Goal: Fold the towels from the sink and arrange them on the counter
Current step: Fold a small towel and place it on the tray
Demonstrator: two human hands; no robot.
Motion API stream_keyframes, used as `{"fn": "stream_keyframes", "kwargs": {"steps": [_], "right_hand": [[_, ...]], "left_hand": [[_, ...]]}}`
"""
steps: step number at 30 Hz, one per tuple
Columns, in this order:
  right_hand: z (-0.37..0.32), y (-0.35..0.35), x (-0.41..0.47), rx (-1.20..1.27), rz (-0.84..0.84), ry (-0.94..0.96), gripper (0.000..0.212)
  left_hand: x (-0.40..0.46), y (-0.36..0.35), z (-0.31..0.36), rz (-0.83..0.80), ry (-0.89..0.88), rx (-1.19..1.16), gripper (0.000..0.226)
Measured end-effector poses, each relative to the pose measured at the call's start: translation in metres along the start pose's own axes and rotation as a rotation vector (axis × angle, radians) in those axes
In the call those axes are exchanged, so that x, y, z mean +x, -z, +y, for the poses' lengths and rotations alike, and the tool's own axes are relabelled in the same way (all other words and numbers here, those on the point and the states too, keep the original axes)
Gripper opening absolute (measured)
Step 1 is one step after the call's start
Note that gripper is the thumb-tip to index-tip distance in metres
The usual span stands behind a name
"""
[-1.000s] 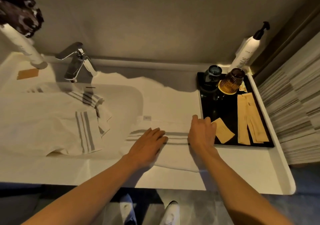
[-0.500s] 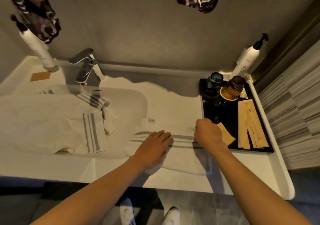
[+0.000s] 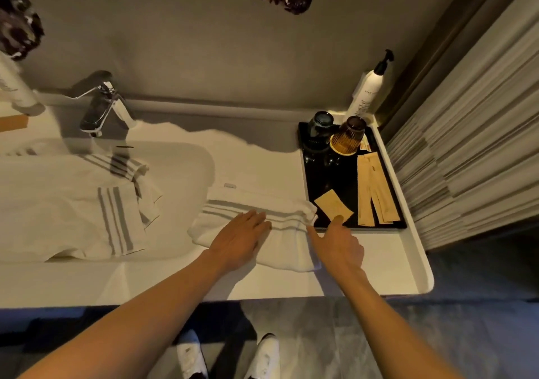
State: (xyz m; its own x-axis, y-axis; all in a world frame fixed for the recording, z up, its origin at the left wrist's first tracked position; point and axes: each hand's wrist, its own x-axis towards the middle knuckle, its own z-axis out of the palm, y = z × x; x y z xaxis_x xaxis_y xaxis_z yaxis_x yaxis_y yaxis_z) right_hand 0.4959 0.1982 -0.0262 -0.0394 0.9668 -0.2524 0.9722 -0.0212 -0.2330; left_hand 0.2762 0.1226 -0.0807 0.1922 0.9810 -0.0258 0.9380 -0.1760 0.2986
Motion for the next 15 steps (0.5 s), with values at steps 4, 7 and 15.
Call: {"fn": "stream_keyframes", "kwargs": {"steps": [4,7,15], "right_hand": [[0.006,-0.011,-0.002,0.235,-0.177,-0.183,0.063],[-0.001,-0.023,0.001,0.483,-0.269,-0.217,0.038],[0.017,-0.005,-0.001,1.007,-0.342,-0.411,0.011]], "left_hand": [[0.018,0.012,0.02,0.016,0.025,-0.189,0.039],[0.036,0.013,0.035,-0.029,0.136,-0.395,0.038],[0.031,-0.004,0.05,-0.096,0.211,-0.633,0.032]]}}
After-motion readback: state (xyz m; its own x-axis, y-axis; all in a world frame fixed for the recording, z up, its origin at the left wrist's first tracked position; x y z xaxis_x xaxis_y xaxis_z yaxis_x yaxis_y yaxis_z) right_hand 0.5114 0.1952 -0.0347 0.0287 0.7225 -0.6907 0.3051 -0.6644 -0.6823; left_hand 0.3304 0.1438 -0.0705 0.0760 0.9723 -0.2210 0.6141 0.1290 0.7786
